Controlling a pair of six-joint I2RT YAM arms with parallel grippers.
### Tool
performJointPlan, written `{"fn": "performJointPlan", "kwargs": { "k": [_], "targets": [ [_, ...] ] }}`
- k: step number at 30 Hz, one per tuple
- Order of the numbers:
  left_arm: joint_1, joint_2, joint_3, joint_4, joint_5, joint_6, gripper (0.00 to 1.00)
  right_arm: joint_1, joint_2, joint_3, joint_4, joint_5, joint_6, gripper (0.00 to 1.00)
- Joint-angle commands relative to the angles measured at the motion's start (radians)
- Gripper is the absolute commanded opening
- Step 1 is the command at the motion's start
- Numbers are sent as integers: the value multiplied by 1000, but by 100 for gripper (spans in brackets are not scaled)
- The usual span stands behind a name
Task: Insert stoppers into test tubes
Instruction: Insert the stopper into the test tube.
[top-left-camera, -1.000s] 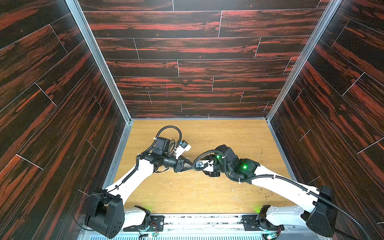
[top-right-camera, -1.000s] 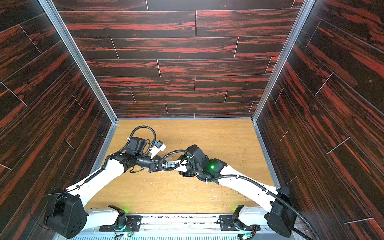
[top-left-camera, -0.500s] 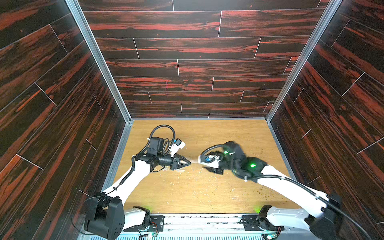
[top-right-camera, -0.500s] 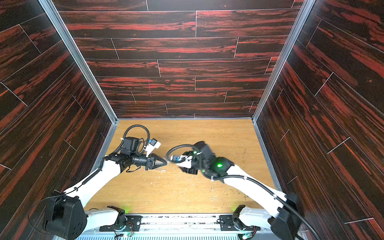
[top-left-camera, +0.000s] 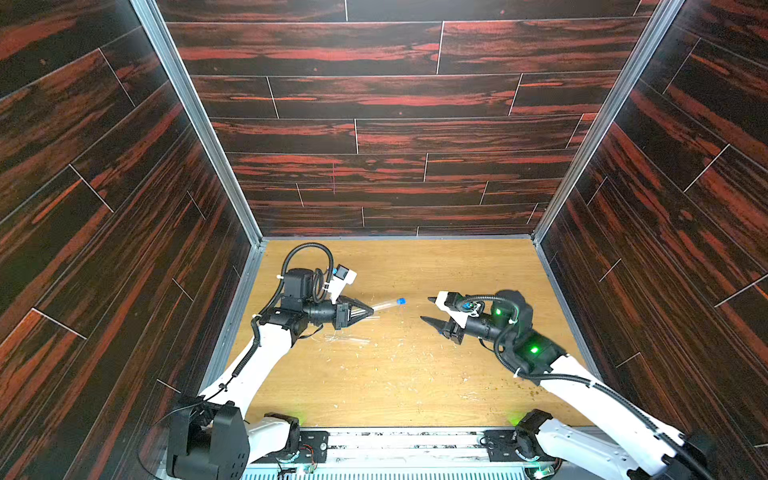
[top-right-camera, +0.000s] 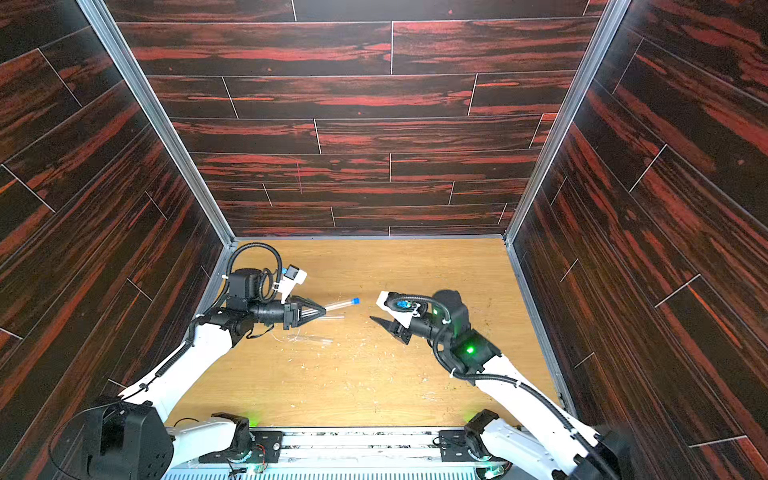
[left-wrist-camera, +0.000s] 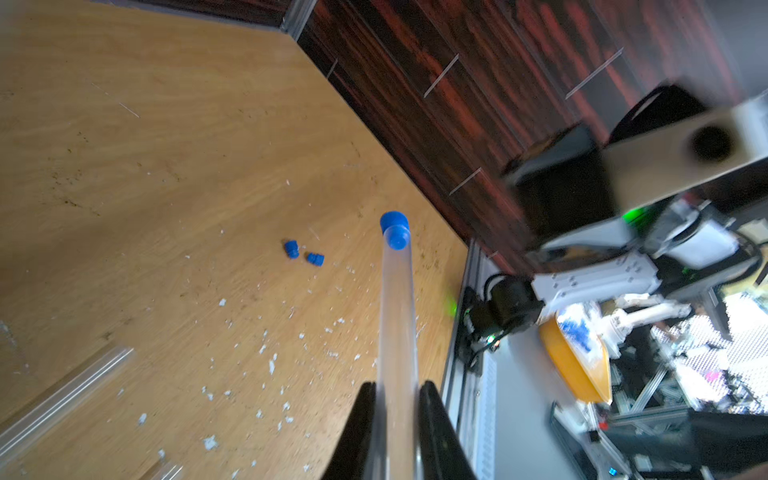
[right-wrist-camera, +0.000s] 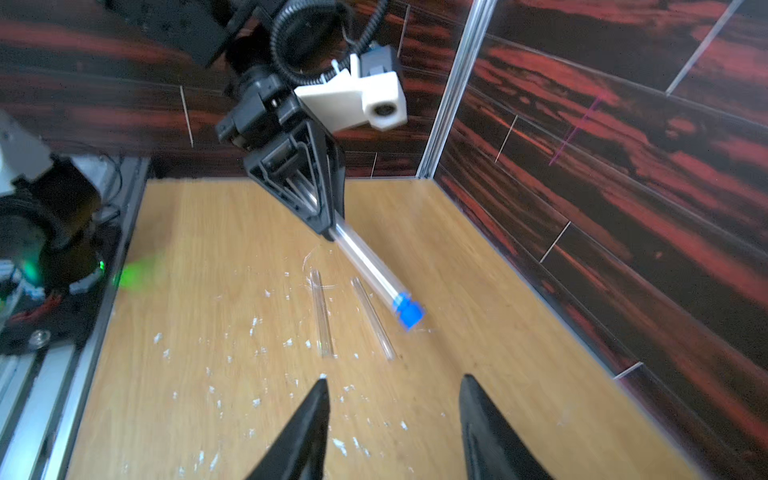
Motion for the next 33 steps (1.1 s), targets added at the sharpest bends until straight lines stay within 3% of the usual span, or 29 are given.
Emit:
{"fn": "performJointPlan", "kwargs": {
  "k": [1, 8, 14, 21, 33],
  "targets": [
    [9, -32, 11, 88, 26, -97, 8, -24, 10, -89, 328, -124, 116, 50],
    [8, -34, 11, 119, 72, -118, 6, -71, 150, -97, 430, -347, 183, 45],
    [0, -34, 40, -33, 94, 19, 6, -149, 232, -94, 535, -460, 262, 41],
    [-9, -28, 53, -87, 96, 71, 6, -169, 313, -29, 501, -545, 284, 38],
    [-19, -17, 59, -107, 95, 93, 6, -168, 410, 39, 494, -586, 294, 34]
  ]
}}
